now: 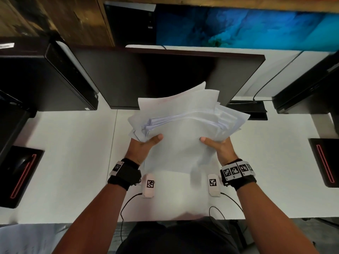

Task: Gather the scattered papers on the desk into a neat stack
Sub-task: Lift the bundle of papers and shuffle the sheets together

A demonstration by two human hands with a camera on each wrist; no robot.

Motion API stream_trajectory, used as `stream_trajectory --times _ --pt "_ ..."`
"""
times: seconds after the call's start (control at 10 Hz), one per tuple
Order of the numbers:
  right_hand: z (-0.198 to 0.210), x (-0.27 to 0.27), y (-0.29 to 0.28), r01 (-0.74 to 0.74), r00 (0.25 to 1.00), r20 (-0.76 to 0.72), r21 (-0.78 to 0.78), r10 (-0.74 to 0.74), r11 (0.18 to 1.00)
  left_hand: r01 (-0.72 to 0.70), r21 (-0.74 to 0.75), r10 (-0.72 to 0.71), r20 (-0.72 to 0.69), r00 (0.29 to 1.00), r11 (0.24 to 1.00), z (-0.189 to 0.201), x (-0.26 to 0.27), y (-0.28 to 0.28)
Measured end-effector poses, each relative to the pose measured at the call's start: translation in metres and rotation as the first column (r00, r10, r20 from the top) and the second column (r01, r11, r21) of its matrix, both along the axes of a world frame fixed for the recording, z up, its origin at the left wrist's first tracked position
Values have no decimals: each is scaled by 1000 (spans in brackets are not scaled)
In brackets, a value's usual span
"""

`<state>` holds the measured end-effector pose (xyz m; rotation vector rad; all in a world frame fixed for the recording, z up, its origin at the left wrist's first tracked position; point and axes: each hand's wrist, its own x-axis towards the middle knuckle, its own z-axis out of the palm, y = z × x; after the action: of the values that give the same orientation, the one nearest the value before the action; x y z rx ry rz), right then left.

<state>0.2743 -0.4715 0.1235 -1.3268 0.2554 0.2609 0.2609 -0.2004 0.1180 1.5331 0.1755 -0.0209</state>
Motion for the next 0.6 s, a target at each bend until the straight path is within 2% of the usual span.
stream_trajectory --times 0.1,0.2,0.3,0.4,0.5,0.6 --pt "-2 -4 -10 -64 997 -30 18 65 998 -19 -31 20 21 1000 999 1 -7 0" --pt "-14 -6 -31 -195 978 -77 -12 193 981 -43 -43 45 43 998 998 5 -15 -3" --pt "-24 -7 -53 -180 973 -125 112 194 977 -14 -4 14 87 996 1000 7 -23 -4" --pt "-16 -2 -64 66 968 -250 280 6 958 2 -22 0 98 995 1000 6 -29 -4" --pt "10 10 -51 20 946 -322 128 22 992 47 5 -47 141 989 999 9 -31 -1" --pt "31 30 -40 -87 951 -305 -85 57 993 128 28 -130 172 976 991 6 -33 0"
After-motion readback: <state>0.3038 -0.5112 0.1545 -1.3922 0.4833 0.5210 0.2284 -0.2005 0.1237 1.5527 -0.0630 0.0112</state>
